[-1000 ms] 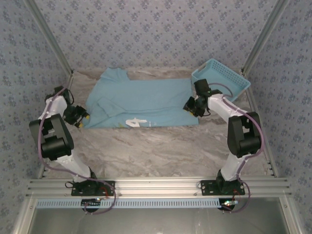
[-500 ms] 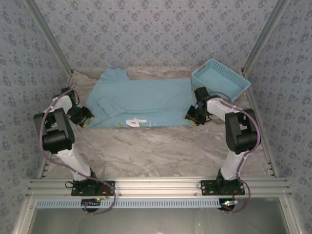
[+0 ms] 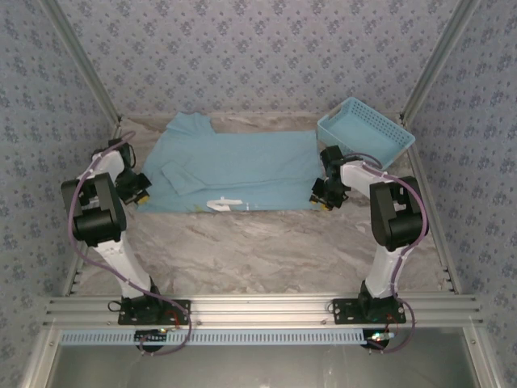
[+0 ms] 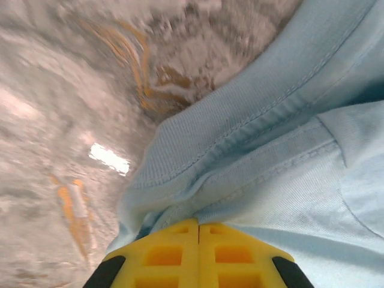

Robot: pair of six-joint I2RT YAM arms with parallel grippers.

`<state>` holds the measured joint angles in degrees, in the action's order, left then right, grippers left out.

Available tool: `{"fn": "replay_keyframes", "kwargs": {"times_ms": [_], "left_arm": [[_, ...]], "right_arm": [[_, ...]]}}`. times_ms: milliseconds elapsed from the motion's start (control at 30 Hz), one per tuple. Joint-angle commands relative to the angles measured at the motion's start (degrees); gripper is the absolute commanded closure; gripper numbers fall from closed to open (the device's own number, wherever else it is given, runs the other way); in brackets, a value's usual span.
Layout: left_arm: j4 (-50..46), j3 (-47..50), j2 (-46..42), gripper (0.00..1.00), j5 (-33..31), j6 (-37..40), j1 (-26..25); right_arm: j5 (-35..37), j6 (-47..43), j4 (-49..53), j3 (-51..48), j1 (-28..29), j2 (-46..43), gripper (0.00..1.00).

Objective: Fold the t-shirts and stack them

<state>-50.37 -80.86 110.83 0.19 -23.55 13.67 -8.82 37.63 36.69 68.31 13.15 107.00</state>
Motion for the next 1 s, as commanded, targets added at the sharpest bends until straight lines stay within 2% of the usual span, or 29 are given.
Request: {"fn": "replay_keyframes", "kwargs": {"times_ms": [0,67,200,367,467,600,767,967], "left_arm": [[-3.1,-2.2,0.9,1.00,-6.3,1.5,0.1],[-3.8,-3.2,1.3,0.98,-6.3,1.6,-0.3],[-6.6,-5.1,0.5,0.76,-7.7,1.5,-2.0],[-10.1,-3.9,-5.8,0.62,-10.3,-4.0,-5.9],[-9.4,-1.3,-8.6,0.64,-5.0,-8.3,-8.8],[-3.8,3.2,-8.0,0.75,5.3,-14.4,-9.4],[-0.7,1.3,-1.6,0.85,5.9,-15.1,-8.1],[-0.1,1.6,4.0,0.86,3.3,-14.4,-7.0]], "right_arm": [[5.4,-1.1,5.3,-0.5,-0.7,2.6,0.68],[5.1,-1.1,5.5,1.5,-0.7,2.6,0.68],[5.5,-3.0,5.8,2.8,-0.2,1.0,0.68],[5.3,-2.4,8.0,3.6,1.0,-3.5,0.64],[4.7,-2.0,7.9,3.6,1.5,-5.7,0.62],[2.6,-2.0,4.9,4.4,1.8,-4.7,0.63],[0.5,-0.3,2.9,6.6,1.3,1.0,0.65],[0.2,-1.1,3.7,8.6,1.4,7.1,0.65]]}}
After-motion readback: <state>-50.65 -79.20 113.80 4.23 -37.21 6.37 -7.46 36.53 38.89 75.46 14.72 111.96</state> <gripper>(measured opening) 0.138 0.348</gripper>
